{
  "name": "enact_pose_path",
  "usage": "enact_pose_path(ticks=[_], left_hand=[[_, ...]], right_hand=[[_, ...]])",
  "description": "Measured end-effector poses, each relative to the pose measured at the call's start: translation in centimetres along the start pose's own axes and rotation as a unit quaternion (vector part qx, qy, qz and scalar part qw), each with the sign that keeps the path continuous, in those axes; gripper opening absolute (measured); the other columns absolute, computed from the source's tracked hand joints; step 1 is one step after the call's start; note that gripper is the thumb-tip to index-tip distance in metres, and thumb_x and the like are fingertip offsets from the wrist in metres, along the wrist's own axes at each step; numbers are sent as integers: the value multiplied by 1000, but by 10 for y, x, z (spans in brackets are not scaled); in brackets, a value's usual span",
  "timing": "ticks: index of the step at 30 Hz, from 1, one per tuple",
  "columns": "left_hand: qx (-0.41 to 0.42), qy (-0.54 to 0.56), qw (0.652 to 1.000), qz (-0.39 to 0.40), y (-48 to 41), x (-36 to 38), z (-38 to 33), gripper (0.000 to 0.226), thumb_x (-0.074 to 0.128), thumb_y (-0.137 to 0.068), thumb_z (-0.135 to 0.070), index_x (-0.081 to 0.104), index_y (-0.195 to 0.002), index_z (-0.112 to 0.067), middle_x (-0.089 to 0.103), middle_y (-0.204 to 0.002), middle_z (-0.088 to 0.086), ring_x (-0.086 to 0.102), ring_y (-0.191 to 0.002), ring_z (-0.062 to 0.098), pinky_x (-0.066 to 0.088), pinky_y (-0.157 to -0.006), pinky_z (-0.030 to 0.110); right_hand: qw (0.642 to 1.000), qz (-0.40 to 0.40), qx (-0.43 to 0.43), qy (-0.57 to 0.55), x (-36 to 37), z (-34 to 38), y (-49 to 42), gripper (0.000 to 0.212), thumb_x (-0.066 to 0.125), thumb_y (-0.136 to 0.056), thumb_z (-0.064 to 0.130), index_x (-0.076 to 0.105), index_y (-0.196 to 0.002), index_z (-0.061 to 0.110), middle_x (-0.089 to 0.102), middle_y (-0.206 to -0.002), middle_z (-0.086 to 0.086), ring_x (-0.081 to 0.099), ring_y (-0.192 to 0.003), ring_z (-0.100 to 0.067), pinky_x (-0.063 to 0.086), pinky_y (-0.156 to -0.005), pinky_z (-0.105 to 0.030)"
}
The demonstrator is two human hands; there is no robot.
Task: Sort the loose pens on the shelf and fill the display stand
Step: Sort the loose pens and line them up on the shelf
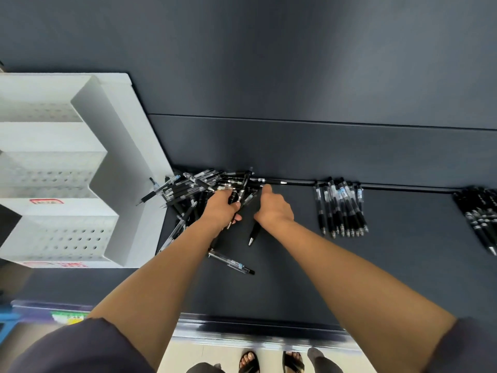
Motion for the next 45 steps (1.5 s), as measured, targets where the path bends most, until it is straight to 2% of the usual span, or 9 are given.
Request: enact_pose_path(ticks=[3, 6, 11, 16, 20, 27, 33, 38, 45], left_hand=[[8, -9, 1000, 8, 3, 3, -4, 36, 44, -96, -3, 39, -130, 9, 57, -89, 23, 57, -65, 23, 46, -61, 31], [45, -12, 999, 7, 3, 8, -21, 27, 42, -96, -2, 44, -122, 6, 52, -91, 17, 56, -62, 18, 46, -59, 28], [114, -13, 993, 18, 2, 32, -72, 6, 45, -95, -1, 46, -92, -6, 52, -73, 5, 60, -61, 18, 53, -71, 41], [167, -45, 982, 73, 6, 93, -131, 3, 49, -94, -2, 48, -94, -5, 56, -84, 12, 64, -67, 26, 52, -77, 43], [201, -99, 969, 105, 6, 164, -171, 10, 51, -93, -6, 54, -100, 1, 63, -98, 23, 65, -87, 33, 50, -83, 42], [189, -151, 958, 156, 14, 313, -221, 15, 50, -93, -8, 63, -96, 0, 69, -100, 14, 59, -92, 25, 45, -82, 31], [124, -119, 974, 150, 13, 407, -237, 27, 50, -93, -8, 51, -67, -14, 62, -85, 10, 54, -80, 20, 41, -67, 26], [70, -81, 986, 127, 7, 441, -232, 9, 54, -92, -11, 54, -83, -10, 51, -70, 2, 47, -71, 17, 34, -53, 25], [40, -72, 991, 103, 6, 466, -228, 21, 61, -86, -9, 48, -71, -16, 56, -73, 3, 55, -67, 17, 41, -54, 22]], right_hand=[[999, 9, 35, -11, -3, -3, -3, 42, 57, -85, 11, 35, -121, 14, 57, -116, -12, 58, -106, -33, 42, -69, -33], [995, 5, 55, -85, -18, -15, -7, 41, 56, -84, 11, 40, -121, 13, 58, -111, -10, 59, -100, -29, 44, -69, -32], [960, -71, 44, -268, -61, -49, -12, 8, 56, -81, 11, 60, -84, 16, 66, -89, -9, 66, -87, -29, 57, -78, -42], [945, -114, 42, -303, -114, -109, -9, 7, 53, -83, 11, 50, -84, 18, 59, -84, -5, 64, -70, -24, 59, -72, -46], [939, -144, 66, -307, -153, -179, -1, 5, 53, -82, 11, 52, -87, 13, 64, -91, -12, 69, -80, -32, 59, -72, -46], [960, -169, 140, -177, -222, -329, 16, 11, 53, -82, 15, 59, -90, 11, 66, -94, -14, 67, -79, -34, 57, -78, -40], [970, -149, 185, -59, -261, -433, 16, 7, 52, -86, 12, 56, -91, 10, 57, -91, -10, 59, -78, -30, 47, -67, -31], [972, -122, 197, 32, -267, -465, 4, 4, 51, -88, 10, 49, -88, 14, 46, -87, -5, 50, -77, -27, 40, -62, -31], [980, -92, 166, 56, -259, -473, -10, 18, 52, -90, 14, 47, -73, 13, 43, -70, -1, 47, -60, -20, 33, -48, -25]])
Point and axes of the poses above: each hand's wrist, its own y-axis away from the middle knuckle, its own x-axis out of the palm, z = x × y, the point moved 5 cm from there along -y, towards the middle knuckle
